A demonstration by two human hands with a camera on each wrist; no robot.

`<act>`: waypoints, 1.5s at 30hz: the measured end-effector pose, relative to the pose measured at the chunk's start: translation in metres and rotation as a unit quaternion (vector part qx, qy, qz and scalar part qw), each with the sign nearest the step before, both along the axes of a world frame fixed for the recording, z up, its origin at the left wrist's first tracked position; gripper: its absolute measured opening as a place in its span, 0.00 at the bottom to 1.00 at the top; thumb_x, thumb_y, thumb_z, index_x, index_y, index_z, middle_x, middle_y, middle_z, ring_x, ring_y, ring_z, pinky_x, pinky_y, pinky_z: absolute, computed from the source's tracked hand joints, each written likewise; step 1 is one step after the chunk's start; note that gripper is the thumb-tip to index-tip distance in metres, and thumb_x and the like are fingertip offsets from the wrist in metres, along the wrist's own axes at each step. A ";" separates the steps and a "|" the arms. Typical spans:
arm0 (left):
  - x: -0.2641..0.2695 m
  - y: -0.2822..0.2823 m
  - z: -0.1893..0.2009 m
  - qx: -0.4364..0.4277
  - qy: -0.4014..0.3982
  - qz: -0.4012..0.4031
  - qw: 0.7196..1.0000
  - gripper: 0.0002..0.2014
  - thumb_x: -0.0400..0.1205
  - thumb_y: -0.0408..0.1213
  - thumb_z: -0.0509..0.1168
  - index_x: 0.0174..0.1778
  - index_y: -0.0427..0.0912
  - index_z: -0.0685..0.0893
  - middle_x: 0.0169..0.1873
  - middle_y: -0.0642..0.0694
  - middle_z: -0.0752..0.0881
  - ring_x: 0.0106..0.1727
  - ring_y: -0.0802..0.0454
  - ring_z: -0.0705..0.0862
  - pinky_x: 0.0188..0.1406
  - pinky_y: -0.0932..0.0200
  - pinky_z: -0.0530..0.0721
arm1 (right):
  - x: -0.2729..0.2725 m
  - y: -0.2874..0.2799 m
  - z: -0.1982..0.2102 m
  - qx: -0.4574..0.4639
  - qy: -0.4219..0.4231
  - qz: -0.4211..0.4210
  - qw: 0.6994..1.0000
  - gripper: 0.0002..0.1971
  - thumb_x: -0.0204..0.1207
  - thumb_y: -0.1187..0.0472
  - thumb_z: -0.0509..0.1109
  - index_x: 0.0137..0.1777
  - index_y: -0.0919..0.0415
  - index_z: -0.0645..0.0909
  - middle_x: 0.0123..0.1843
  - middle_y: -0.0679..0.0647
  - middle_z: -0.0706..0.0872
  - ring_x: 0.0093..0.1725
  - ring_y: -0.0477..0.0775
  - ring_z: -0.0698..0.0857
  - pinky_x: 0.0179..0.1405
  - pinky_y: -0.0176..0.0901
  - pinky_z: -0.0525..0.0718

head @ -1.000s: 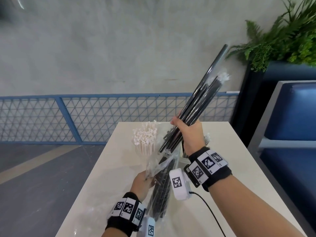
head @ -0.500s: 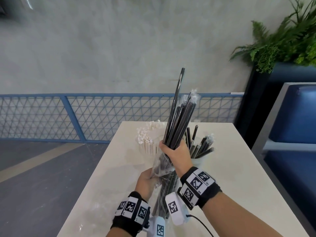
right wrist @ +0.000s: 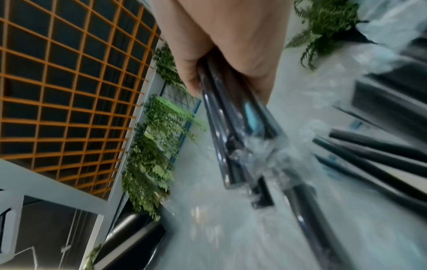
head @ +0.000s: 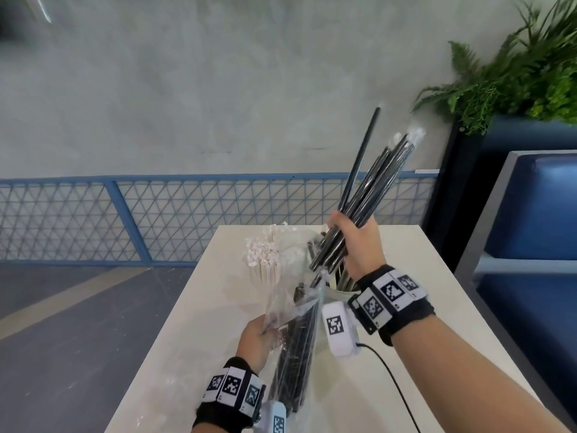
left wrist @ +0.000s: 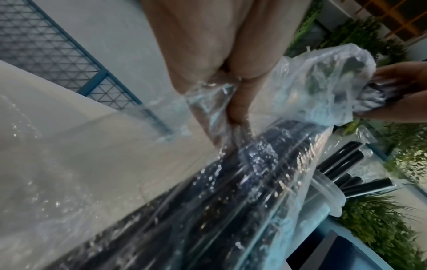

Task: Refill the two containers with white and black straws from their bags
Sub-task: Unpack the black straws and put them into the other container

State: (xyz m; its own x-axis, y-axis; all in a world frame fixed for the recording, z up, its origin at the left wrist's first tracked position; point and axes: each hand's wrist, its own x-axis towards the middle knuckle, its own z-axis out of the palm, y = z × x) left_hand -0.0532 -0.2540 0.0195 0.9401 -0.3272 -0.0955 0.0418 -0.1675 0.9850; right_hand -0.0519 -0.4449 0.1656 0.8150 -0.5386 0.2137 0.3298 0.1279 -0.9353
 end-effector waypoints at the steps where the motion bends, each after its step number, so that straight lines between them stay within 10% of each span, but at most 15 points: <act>1: -0.001 0.001 0.001 -0.004 0.008 0.011 1.000 0.17 0.78 0.22 0.58 0.44 0.45 0.88 0.38 0.48 0.91 0.44 0.47 0.86 0.48 0.57 0.82 | 0.001 -0.006 0.008 -0.008 -0.007 -0.016 1.000 0.05 0.71 0.64 0.70 0.43 0.62 0.77 0.31 0.53 0.79 0.34 0.56 0.79 0.38 0.54 0.83; 5: 0.002 0.008 0.001 -0.016 0.021 0.039 0.999 0.17 0.79 0.22 0.60 0.37 0.48 0.87 0.31 0.53 0.89 0.39 0.52 0.87 0.41 0.61 0.83 | 0.004 -0.023 0.021 -0.038 -0.005 -0.061 0.997 0.05 0.69 0.71 0.66 0.41 0.63 0.73 0.23 0.48 0.76 0.20 0.47 0.73 0.24 0.41 0.75; 9: 0.006 0.012 -0.004 -0.034 0.037 0.038 0.998 0.13 0.67 0.32 0.62 0.37 0.50 0.91 0.42 0.44 0.91 0.51 0.39 0.87 0.56 0.43 0.82 | 0.004 -0.022 0.003 -0.083 0.017 -0.058 0.995 0.03 0.67 0.67 0.69 0.38 0.64 0.76 0.27 0.52 0.76 0.26 0.52 0.74 0.27 0.44 0.76; 20: 0.005 0.012 0.000 -0.102 0.069 0.034 0.992 0.13 0.80 0.19 0.59 0.52 0.36 0.83 0.42 0.42 0.89 0.43 0.48 0.88 0.43 0.55 0.85 | 0.010 -0.018 -0.046 -0.127 0.068 -0.081 0.986 0.11 0.72 0.61 0.74 0.53 0.64 0.83 0.42 0.55 0.88 0.38 0.49 0.85 0.34 0.31 0.82; 35: 0.008 0.002 0.019 -0.214 0.004 0.021 0.977 0.11 0.76 0.39 0.68 0.49 0.36 0.85 0.41 0.46 0.92 0.46 0.50 0.89 0.45 0.58 0.88 | 0.021 -0.028 -0.081 -0.142 0.131 -0.030 0.981 0.10 0.72 0.62 0.75 0.52 0.61 0.82 0.46 0.56 0.88 0.47 0.54 0.85 0.51 0.47 0.82; 38: 0.014 -0.001 0.029 -0.228 -0.003 0.000 0.974 0.10 0.81 0.33 0.64 0.55 0.34 0.84 0.47 0.40 0.91 0.50 0.45 0.88 0.44 0.59 0.88 | 0.023 -0.027 -0.092 -0.160 0.189 0.012 0.969 0.10 0.70 0.67 0.74 0.50 0.61 0.81 0.40 0.53 0.85 0.43 0.54 0.83 0.43 0.41 0.79; 42: 0.021 -0.008 0.059 -0.243 -0.036 -0.045 0.968 0.24 0.68 0.54 0.75 0.54 0.42 0.88 0.49 0.46 0.91 0.50 0.51 0.89 0.44 0.62 0.86 | 0.028 -0.031 -0.095 -0.170 0.217 0.039 0.960 0.09 0.71 0.68 0.74 0.38 0.56 0.77 0.30 0.47 0.80 0.32 0.48 0.79 0.29 0.35 0.74; 45: 0.026 -0.023 0.080 -0.260 -0.065 -0.053 0.962 0.10 0.81 0.38 0.63 0.51 0.49 0.90 0.51 0.49 0.91 0.54 0.53 0.88 0.49 0.62 0.86 | 0.032 -0.034 -0.096 -0.195 0.237 0.064 0.949 0.14 0.71 0.67 0.74 0.32 0.52 0.74 0.28 0.46 0.78 0.29 0.44 0.76 0.28 0.34 0.72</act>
State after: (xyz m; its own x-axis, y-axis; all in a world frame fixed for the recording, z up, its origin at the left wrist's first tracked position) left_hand -0.0267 -0.2773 0.0998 0.8918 -0.3935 0.2233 -0.0779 0.3527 0.9325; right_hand -0.0201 -0.4787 0.0694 0.9230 -0.3834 -0.0312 -0.1355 -0.2481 -0.9592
